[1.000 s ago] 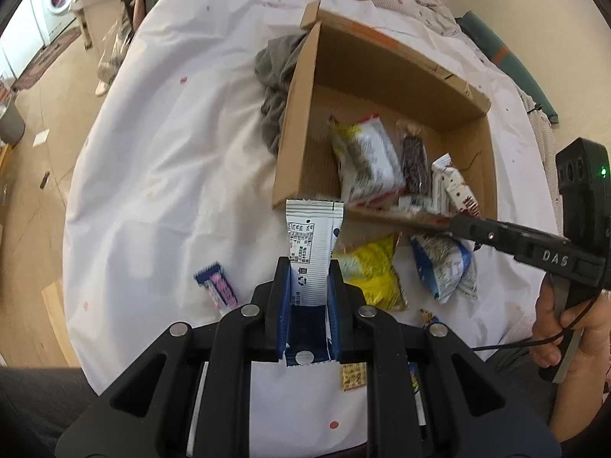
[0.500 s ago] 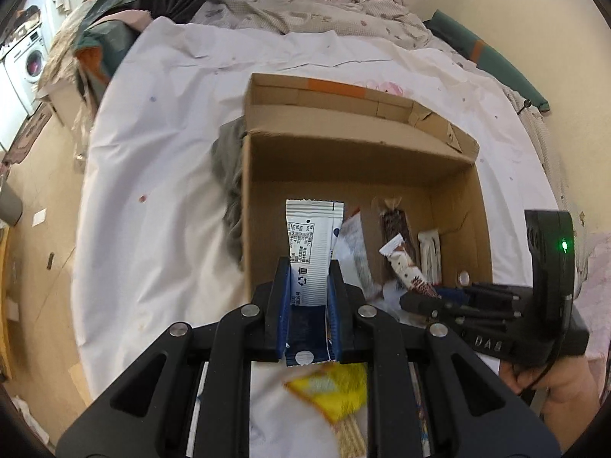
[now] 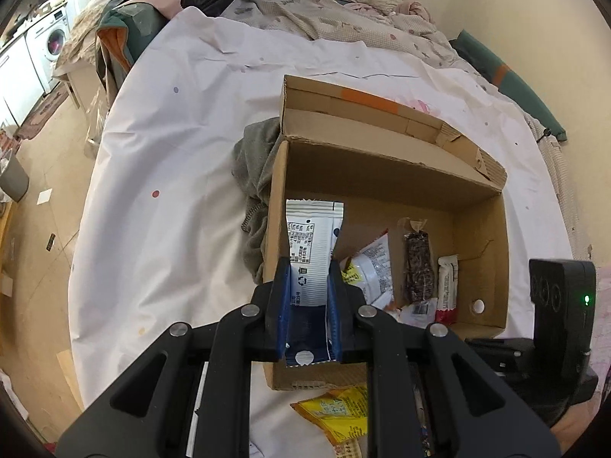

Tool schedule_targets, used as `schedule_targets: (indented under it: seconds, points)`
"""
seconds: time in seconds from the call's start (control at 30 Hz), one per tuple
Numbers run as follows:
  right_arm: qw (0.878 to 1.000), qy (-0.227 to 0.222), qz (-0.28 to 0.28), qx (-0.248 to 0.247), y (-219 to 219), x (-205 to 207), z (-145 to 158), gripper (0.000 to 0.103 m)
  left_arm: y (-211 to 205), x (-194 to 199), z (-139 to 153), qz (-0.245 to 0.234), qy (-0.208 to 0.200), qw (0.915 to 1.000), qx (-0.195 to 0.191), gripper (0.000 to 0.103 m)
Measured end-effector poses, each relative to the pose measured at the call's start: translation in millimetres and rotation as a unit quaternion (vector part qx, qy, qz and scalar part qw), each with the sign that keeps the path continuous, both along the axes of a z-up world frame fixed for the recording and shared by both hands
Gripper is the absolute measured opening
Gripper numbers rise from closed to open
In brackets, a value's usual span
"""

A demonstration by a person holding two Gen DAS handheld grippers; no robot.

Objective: Organize snacks
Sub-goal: 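Carry the white bar over the box with the left tool while the right tool carries a chocolate bar, then open both tools to drop the white bar and chocolate bar into the box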

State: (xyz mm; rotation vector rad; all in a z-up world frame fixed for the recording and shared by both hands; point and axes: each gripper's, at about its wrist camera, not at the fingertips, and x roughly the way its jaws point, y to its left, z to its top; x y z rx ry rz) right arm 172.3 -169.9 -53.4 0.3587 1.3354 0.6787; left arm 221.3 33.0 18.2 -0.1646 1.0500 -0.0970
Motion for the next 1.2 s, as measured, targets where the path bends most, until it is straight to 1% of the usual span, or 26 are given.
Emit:
schedule_targets:
  seconds: [0.03, 0.1, 0.13, 0.17, 0.2, 0.23, 0.27, 0.3, 0.33, 0.37, 0.4, 0.47, 0.53, 0.6, 0.63, 0.67, 0.73, 0.87, 0.97, 1.0, 1.03, 1.07, 1.1, 1.17, 1.2]
  points:
    - [0.999, -0.019, -0.01, -0.033, -3.7, 0.8, 2.7, 0.025, -1.1, -0.9, -0.4, -0.003, 0.0, 1.0, 0.002, 0.014]
    - [0.994, -0.045, -0.027, -0.1, -9.4, 3.3, 5.2, 0.025, -4.4, -1.6, -1.2, -0.008, -0.003, 0.9999, 0.008, 0.014]
    - [0.992, -0.043, -0.04, -0.113, -16.0, 5.8, 2.8, 0.025, -7.3, -1.3, -2.4, -0.012, -0.003, 0.9999, 0.012, 0.014]
    - [0.987, -0.042, -0.057, -0.142, -23.7, 8.1, -0.1, 0.025, -9.8, -1.2, -4.2, -0.017, -0.001, 0.9998, 0.013, 0.014]
    - [0.982, -0.052, -0.068, -0.169, -28.4, 8.7, -1.1, 0.025, -11.2, -1.1, -5.9, -0.02, 0.001, 0.9997, 0.013, 0.014]
    - [0.98, -0.06, -0.079, -0.172, -35.1, 9.7, 1.1, 0.025, -12.5, -1.2, -7.2, -0.022, 0.003, 0.9997, 0.013, 0.014]
    - [0.984, -0.056, -0.089, -0.141, -40.6, 11.6, 5.4, 0.025, -14.0, -1.3, -9.1, -0.024, 0.006, 0.9996, 0.014, 0.014]
    - [0.99, -0.047, -0.097, -0.093, -45.0, 12.1, 8.9, 0.025, -15.3, -2.0, -10.0, -0.025, 0.007, 0.9996, 0.014, 0.014]
    - [0.994, -0.039, -0.094, -0.032, -44.5, 11.5, 14.9, 0.025, -16.1, -2.2, -10.2, -0.026, 0.007, 0.9995, 0.014, 0.014]
    - [0.996, -0.036, -0.078, 0.005, -38.3, 10.4, 19.9, 0.025, -16.5, -2.4, -9.8, -0.025, 0.006, 0.9996, 0.014, 0.014]
    - [0.997, -0.034, -0.059, 0.024, -29.0, 8.8, 23.1, 0.025, -15.6, -2.7, -7.6, -0.02, 0.0, 0.9997, 0.017, 0.014]
    - [0.998, -0.026, -0.032, 0.044, -9.6, 6.4, 25.1, 0.025, -12.8, -3.5, -2.3, -0.009, -0.016, 0.9995, 0.024, 0.014]
    - [0.998, -0.002, -0.002, 0.06, 9.6, 6.4, 18.5, 0.025, -6.8, -3.8, 4.7, 0.008, -0.032, 0.9989, 0.032, 0.014]
    - [0.998, 0.013, 0.023, 0.052, 24.1, 4.8, 9.1, 0.025, 0.9, -4.4, 9.5, 0.024, -0.042, 0.9983, 0.034, 0.014]
    - [0.999, 0.011, 0.024, 0.039, 31.6, 1.7, 8.4, 0.025, 2.9, -4.5, 10.8, 0.027, -0.043, 0.9981, 0.034, 0.014]
    - [0.999, 0.01, 0.017, 0.025, 32.6, 2.6, 5.0, 0.025, 3.9, -4.0, 11.0, 0.026, -0.043, 0.9982, 0.032, 0.014]
    - [1.0, 0.024, 0.001, 0.018, 28.6, 4.8, -1.6, 0.025, 2.6, -2.3, 8.5, 0.016, -0.036, 0.9988, 0.027, 0.014]
    - [0.998, 0.03, -0.04, -0.023, 3.8, 13.2, -7.5, 0.025, -9.4, -2.5, 2.8, -0.008, -0.028, 0.9993, 0.022, 0.014]
    - [0.992, 0.002, -0.063, -0.106, -8.8, 18.3, -9.1, 0.025, -20.5, -3.3, -1.3, -0.031, -0.026, 0.9989, 0.025, 0.014]
    - [0.988, -0.01, -0.069, -0.136, -12.8, 20.5, -8.2, 0.025, -23.5, -3.5, -3.8, -0.038, -0.026, 0.9986, 0.025, 0.014]
    - [0.981, -0.028, -0.076, -0.174, -14.7, 20.7, -6.0, 0.025, -25.3, -3.4, -5.9, -0.041, -0.024, 0.9985, 0.026, 0.014]
    - [0.976, -0.041, -0.087, -0.194, -21.5, 23.7, -5.1, 0.025, -26.4, -3.3, -8.3, -0.043, -0.021, 0.9985, 0.027, 0.014]
    - [0.976, -0.045, -0.099, -0.19, -27.4, 25.4, -2.3, 0.025, -27.0, -2.1, -12.1, -0.044, -0.015, 0.9986, 0.024, 0.014]
    - [0.983, -0.046, -0.128, -0.124, -41.2, 26.9, 7.2, 0.025, -26.3, 0.0, -17.1, -0.045, -0.004, 0.9989, 0.012, 0.014]
    - [0.982, -0.055, -0.144, -0.113, -45.6, 27.1, 13.6, 0.025, -25.7, 0.9, -20.7, -0.044, 0.004, 0.999, 0.005, 0.014]
